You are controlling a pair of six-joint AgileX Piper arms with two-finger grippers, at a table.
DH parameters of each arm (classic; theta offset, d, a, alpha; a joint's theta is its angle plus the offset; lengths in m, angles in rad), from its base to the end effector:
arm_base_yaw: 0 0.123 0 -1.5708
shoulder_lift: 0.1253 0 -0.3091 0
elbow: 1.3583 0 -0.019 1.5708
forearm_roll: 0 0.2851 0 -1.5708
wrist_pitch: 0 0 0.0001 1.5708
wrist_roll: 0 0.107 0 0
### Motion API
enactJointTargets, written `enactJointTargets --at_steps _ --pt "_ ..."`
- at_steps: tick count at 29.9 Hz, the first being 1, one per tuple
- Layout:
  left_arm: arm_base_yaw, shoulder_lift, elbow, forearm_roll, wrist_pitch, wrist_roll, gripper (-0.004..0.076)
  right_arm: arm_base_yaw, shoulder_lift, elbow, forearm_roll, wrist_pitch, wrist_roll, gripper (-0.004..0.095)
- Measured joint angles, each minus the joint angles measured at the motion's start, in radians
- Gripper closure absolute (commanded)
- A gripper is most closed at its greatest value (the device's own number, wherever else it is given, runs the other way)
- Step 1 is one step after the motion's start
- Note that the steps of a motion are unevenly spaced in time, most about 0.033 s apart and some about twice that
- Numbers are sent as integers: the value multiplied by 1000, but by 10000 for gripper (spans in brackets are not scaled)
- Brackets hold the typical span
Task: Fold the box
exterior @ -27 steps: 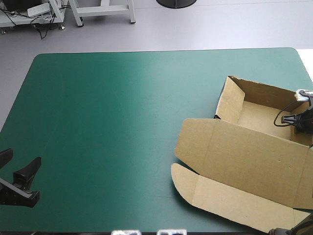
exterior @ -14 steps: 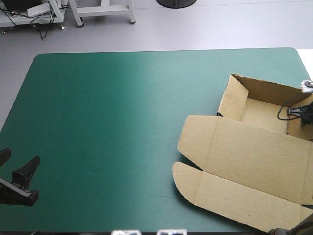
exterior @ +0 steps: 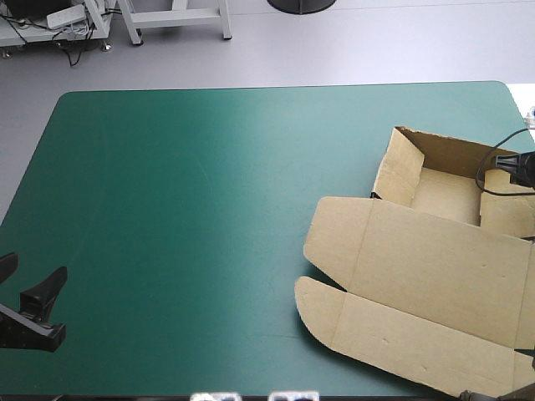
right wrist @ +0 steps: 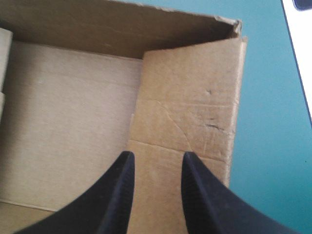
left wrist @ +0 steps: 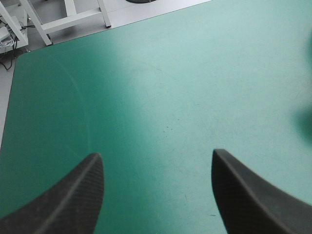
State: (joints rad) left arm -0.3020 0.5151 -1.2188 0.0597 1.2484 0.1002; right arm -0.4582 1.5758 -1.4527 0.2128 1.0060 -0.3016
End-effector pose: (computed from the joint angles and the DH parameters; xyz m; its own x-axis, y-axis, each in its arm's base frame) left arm 0.0352 -0.0046 0.4765 -0.3887 0.2454 -0.8881 0.2968 0.9459 0.1314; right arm 0.3490 -0.1508 0.3478 -0.8217 0.2019 -0.5330 0.2043 0.9773 0.0552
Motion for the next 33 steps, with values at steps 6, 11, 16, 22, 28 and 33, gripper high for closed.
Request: enactJointTargets --at_steps 6,11,16,22,28,33 --pt "0 0 0 0 0 0 270 0 -182 -39 38 25 -2 763" --pt "0 0 0 0 0 0 270 0 -396 -72 63 75 6 813" --pt "0 -2 0 6 0 0 308 2 -626 -60 130 97 0 814" --pt "0 -50 27 20 0 -21 409 139 -883 122 132 88 -5 814" --pt "0 -120 143 31 0 -25 449 255 -1110 372 66 80 39 814" --pt "0 -202 311 29 -4 -29 452 261 -1280 518 43 79 55 814"
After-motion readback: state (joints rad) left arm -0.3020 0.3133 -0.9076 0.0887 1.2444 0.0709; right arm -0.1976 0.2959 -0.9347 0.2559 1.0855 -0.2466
